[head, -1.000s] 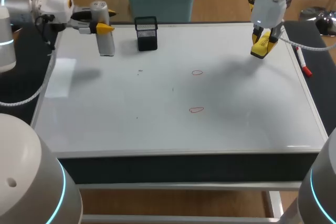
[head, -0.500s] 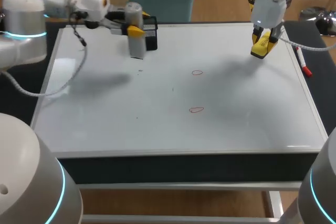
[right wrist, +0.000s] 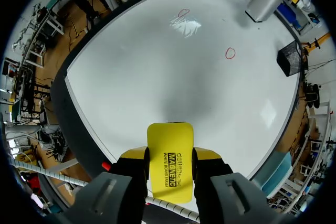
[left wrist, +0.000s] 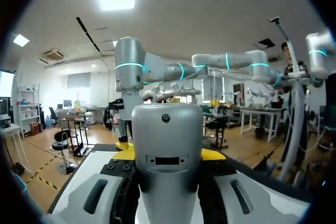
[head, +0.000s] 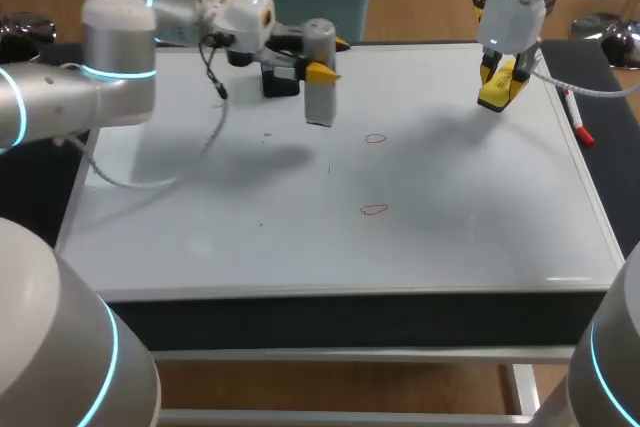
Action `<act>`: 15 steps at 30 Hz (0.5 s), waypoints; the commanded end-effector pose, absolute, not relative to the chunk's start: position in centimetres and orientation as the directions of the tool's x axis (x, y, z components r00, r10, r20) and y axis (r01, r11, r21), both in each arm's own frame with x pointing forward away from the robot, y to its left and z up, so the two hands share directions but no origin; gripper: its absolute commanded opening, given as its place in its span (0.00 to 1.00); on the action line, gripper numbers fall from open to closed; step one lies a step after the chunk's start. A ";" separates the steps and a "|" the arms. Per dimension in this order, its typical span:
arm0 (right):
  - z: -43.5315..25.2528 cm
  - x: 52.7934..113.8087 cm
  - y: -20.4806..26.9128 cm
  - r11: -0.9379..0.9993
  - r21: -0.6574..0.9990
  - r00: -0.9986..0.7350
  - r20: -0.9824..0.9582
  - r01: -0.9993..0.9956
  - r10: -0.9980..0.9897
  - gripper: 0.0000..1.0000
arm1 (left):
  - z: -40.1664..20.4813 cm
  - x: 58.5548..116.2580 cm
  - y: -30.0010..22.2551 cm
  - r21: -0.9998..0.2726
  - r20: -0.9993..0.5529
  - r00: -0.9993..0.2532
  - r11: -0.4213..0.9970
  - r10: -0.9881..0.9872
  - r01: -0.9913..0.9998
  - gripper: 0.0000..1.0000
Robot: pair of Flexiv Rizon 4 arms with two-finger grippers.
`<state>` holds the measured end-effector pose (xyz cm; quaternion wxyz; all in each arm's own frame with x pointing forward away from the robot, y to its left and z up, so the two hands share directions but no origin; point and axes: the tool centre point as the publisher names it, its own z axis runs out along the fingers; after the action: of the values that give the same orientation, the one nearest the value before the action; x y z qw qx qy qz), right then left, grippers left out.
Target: Pick up the inspection probe, press it on each red-marked spot on the whiteboard one by one, put down the probe, pick up the eraser, and wipe off all the red marks.
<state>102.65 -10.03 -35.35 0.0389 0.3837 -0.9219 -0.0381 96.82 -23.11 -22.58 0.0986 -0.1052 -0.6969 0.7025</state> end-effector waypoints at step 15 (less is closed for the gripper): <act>-35.3 102.7 -10.1 0.701 0.098 -0.701 0.044 -0.706 -0.712 0.00 | -25.8 98.0 -30.9 -1.000 0.013 -0.952 -0.010 0.305 -0.017 0.00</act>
<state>102.65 -10.03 -35.35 0.0388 0.3837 -0.9218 -0.0381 97.32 -30.03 -25.23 0.1084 -0.0988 -0.6992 0.6997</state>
